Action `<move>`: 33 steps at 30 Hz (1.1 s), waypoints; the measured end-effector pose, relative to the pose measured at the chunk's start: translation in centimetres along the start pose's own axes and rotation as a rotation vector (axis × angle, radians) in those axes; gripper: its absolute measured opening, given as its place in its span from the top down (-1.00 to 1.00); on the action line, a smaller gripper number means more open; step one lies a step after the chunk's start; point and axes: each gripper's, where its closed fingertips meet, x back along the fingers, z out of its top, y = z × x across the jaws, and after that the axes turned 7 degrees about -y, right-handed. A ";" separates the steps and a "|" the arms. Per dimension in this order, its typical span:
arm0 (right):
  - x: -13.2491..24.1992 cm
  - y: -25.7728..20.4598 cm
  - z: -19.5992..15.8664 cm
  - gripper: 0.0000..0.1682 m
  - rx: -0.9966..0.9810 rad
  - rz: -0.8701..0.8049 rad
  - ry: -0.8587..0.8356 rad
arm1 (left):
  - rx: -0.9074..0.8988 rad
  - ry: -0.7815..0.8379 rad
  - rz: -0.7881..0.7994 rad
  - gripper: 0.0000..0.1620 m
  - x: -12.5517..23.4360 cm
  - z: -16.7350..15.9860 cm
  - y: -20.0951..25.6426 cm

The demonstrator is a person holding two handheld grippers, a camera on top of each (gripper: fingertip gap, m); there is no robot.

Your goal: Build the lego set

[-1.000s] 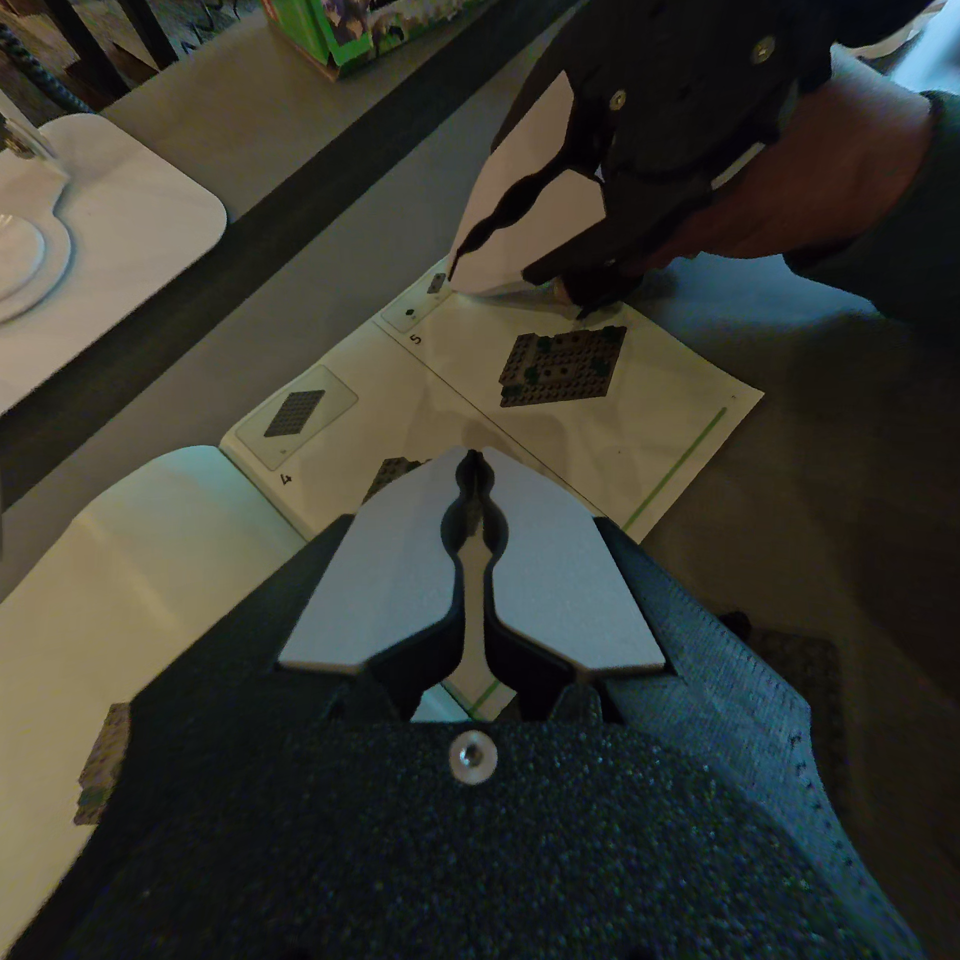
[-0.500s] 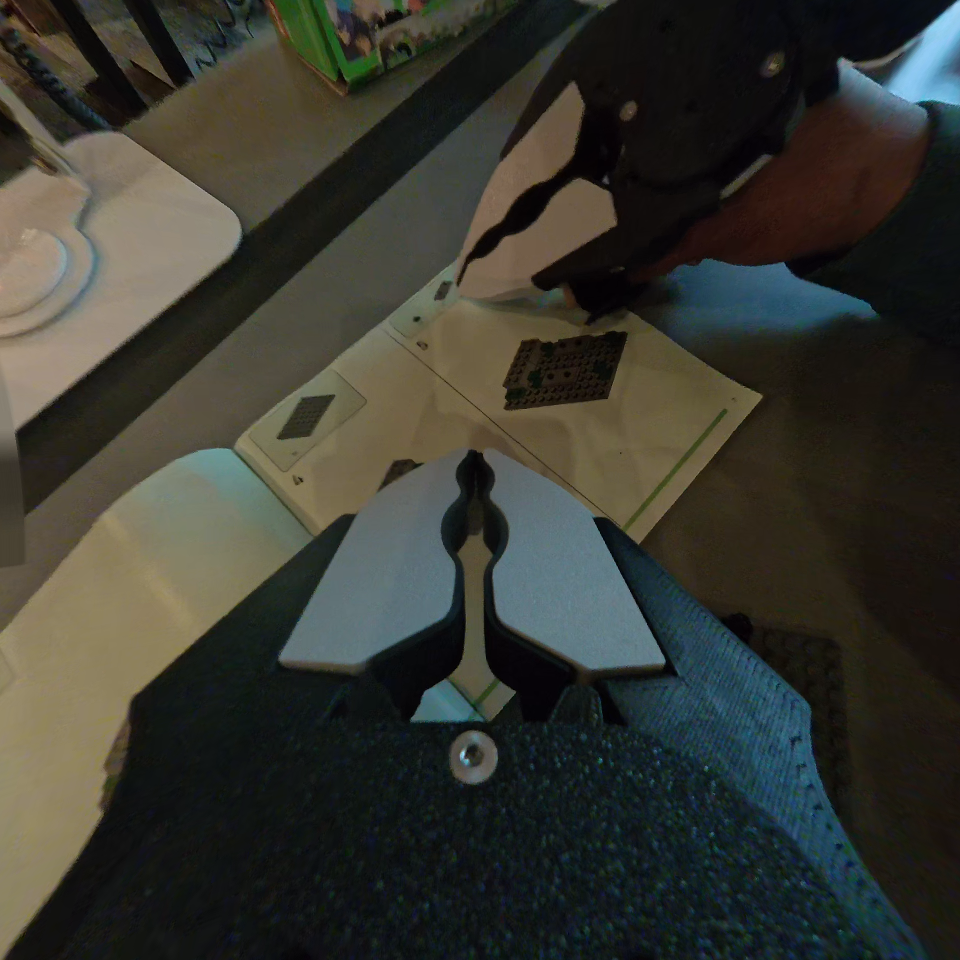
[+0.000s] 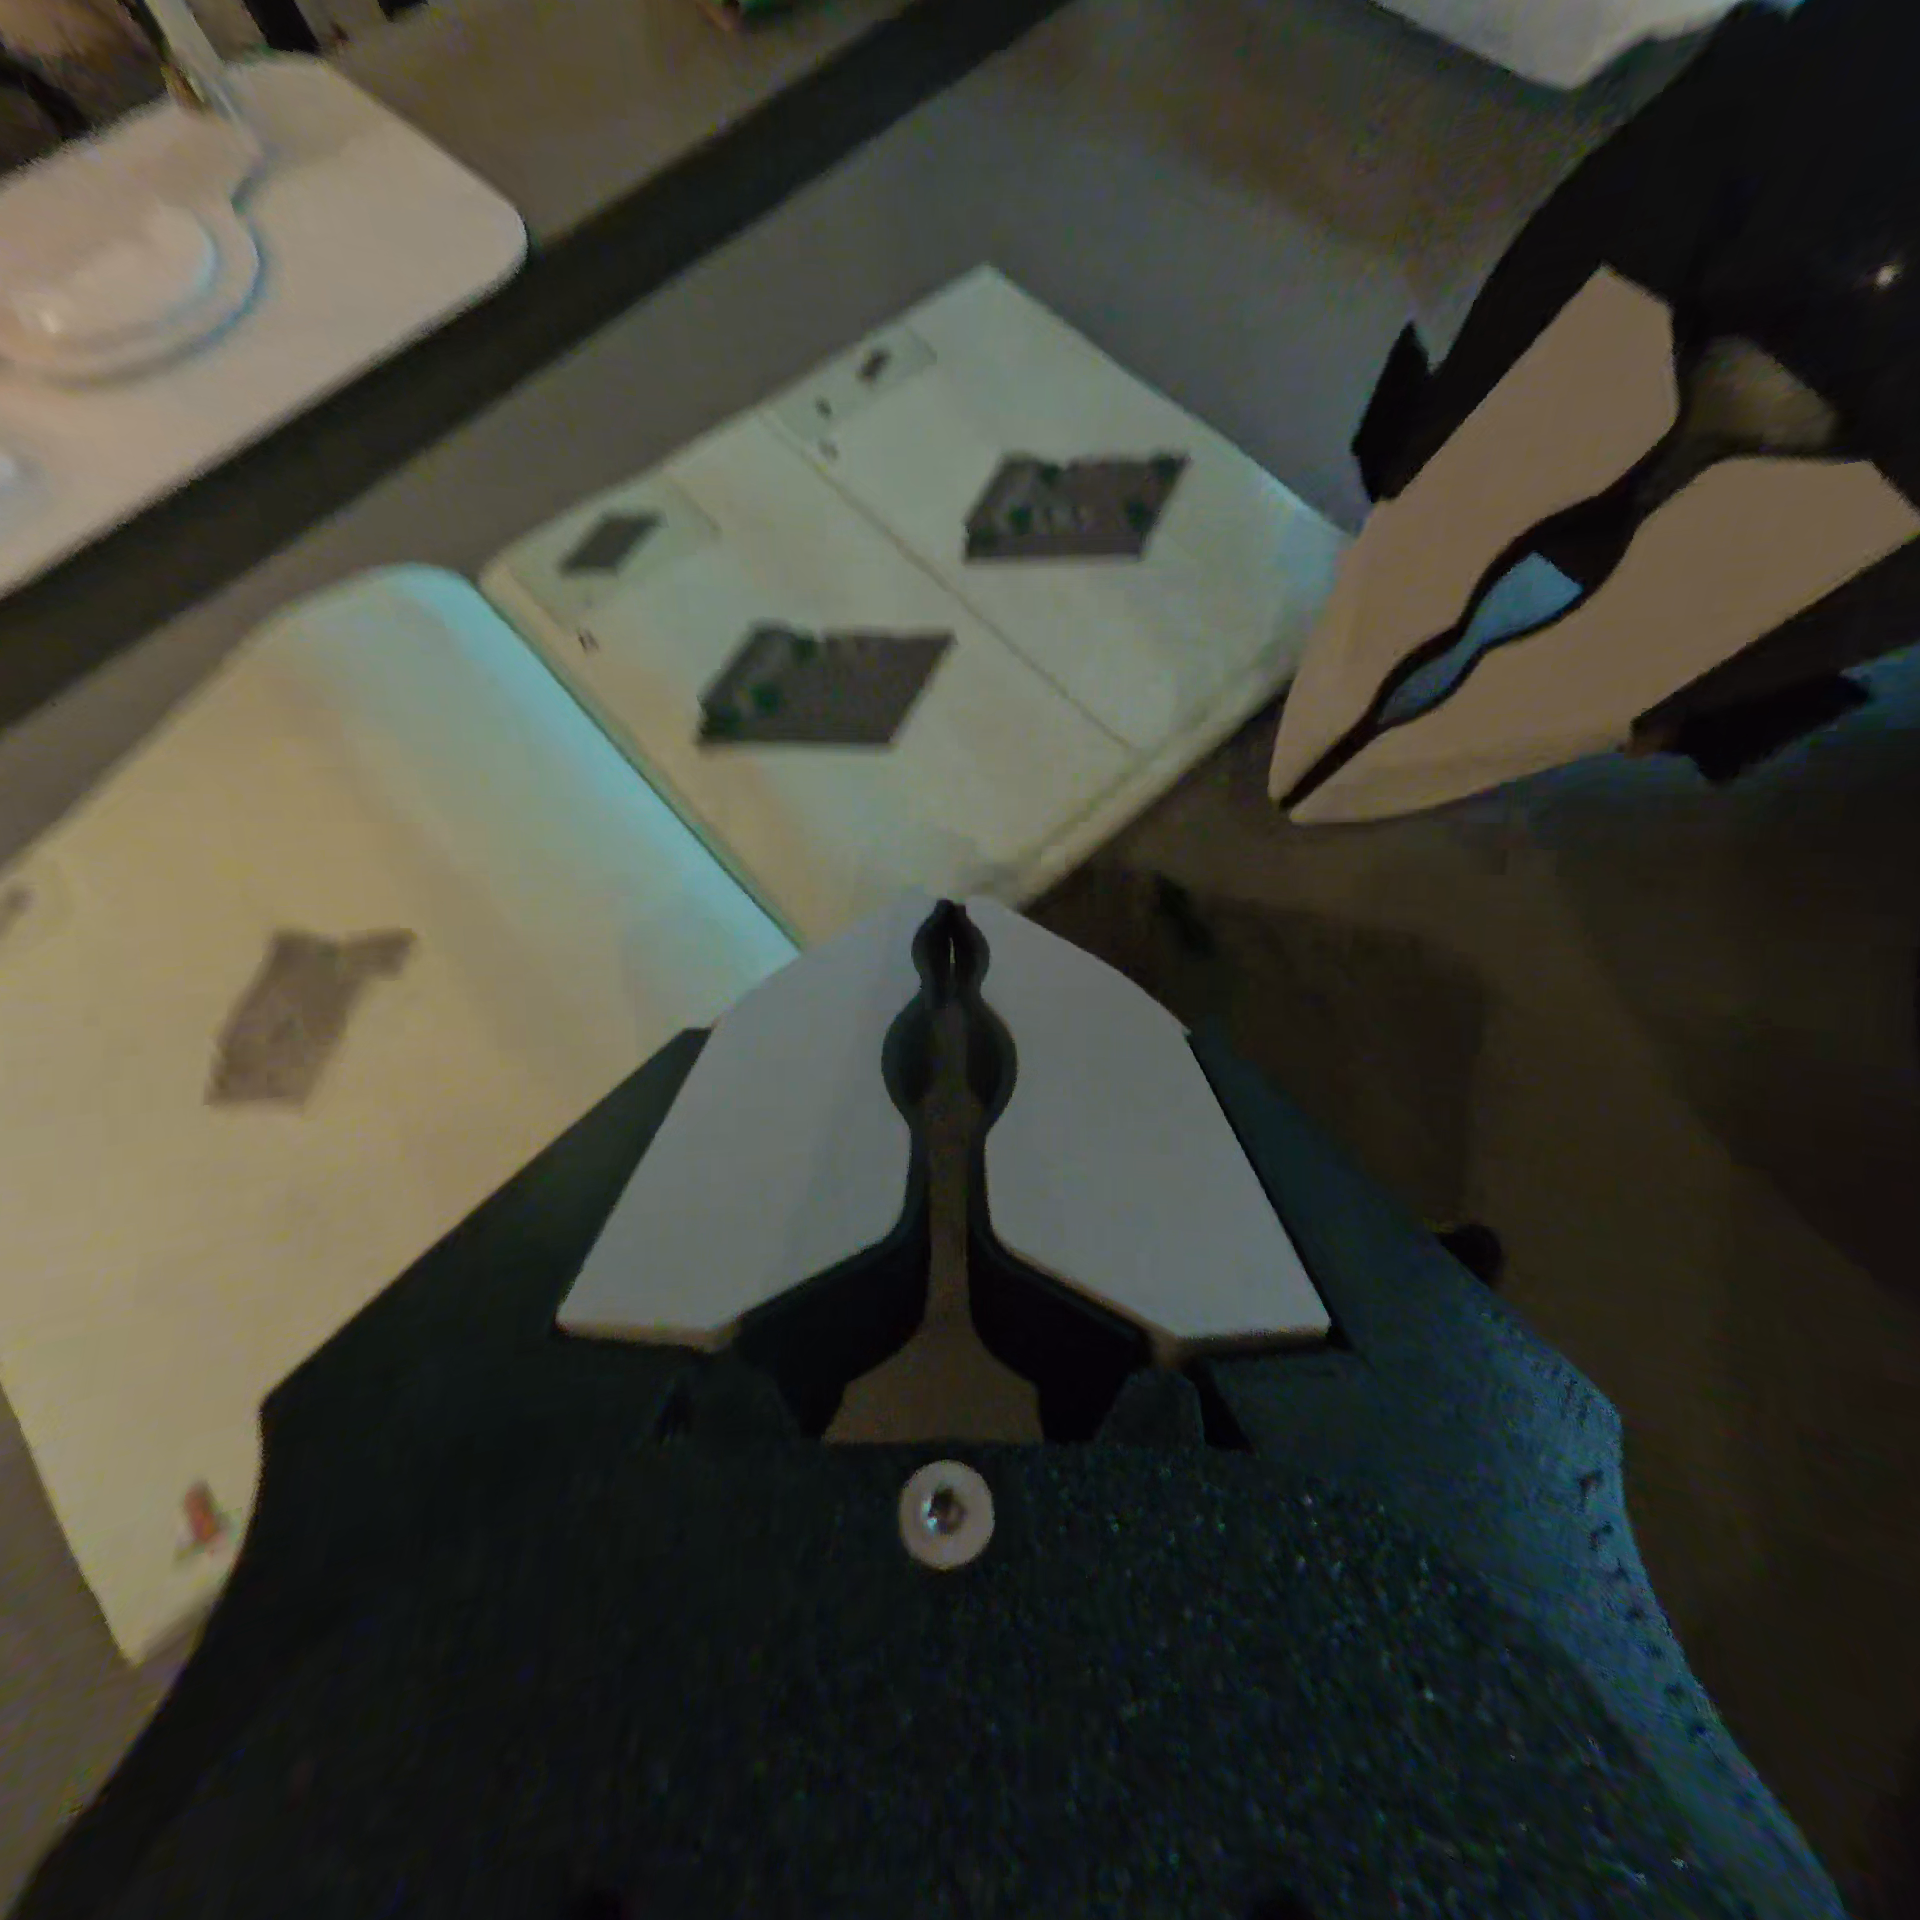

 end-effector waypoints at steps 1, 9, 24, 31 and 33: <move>-0.5 -0.7 -0.4 1.00 0.004 0.008 -0.019 | -0.004 -0.009 0.004 1.00 0.2 -0.7 0.5; -1.9 -1.9 -1.4 1.00 0.034 -0.016 -0.099 | -0.093 -0.055 0.099 1.00 1.8 -4.6 4.3; 0.2 -3.3 -0.4 1.00 -0.007 -0.133 -0.052 | 0.065 0.035 0.149 1.00 6.9 -7.1 3.0; 2.7 -5.2 1.9 1.00 -0.169 -0.264 0.059 | 0.157 0.122 0.219 1.00 10.8 -8.3 -0.1; 2.8 -6.0 2.5 1.00 -0.212 -0.290 0.084 | 0.180 0.148 0.242 1.00 11.9 -9.1 -1.4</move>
